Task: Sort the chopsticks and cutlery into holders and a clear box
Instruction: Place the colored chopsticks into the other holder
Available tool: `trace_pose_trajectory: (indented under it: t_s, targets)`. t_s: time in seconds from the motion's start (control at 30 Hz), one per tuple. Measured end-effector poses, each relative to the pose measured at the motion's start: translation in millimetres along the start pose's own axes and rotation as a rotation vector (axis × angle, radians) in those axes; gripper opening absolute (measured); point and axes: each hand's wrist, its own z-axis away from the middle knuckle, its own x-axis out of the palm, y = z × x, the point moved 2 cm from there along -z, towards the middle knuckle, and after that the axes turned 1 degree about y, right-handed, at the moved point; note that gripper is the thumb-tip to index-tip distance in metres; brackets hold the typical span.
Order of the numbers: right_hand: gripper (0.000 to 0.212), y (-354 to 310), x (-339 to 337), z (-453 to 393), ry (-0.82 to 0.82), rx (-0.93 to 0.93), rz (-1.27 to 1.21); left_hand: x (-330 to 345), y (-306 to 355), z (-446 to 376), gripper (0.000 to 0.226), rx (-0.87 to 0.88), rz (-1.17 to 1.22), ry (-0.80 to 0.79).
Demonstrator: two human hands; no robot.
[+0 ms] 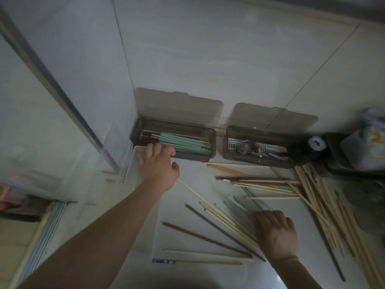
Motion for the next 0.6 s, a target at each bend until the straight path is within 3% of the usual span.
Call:
trace_pose_trajectory:
  t_s: [0.1,0.27,0.4,0.47,0.6]
  targets:
    - [0.034,-15.8,-11.5,-28.9,0.057,0.063,-0.179,-0.8,0.8,0.4,0.027,-0.001,0.006,0.008]
    - [0.033,-56.1,-14.4,-111.4,-0.038,0.091,-0.402,-1.3,-1.0,1.9,0.028,0.011,0.030,0.023]
    - [0.067,-94.6,-13.3,-174.8,-0.211,0.069,-0.475,-4.9,0.2,2.7,0.029,0.007,0.046,0.010]
    - [0.064,-112.3,-11.4,-197.5,-0.298,0.071,-0.452,-5.1,-0.5,2.1,0.029,0.013,0.043,0.012]
    - [0.055,-127.1,11.8,-228.8,-0.405,-0.108,-0.404,-5.1,-0.1,1.3,0.029,0.012,0.063,0.010]
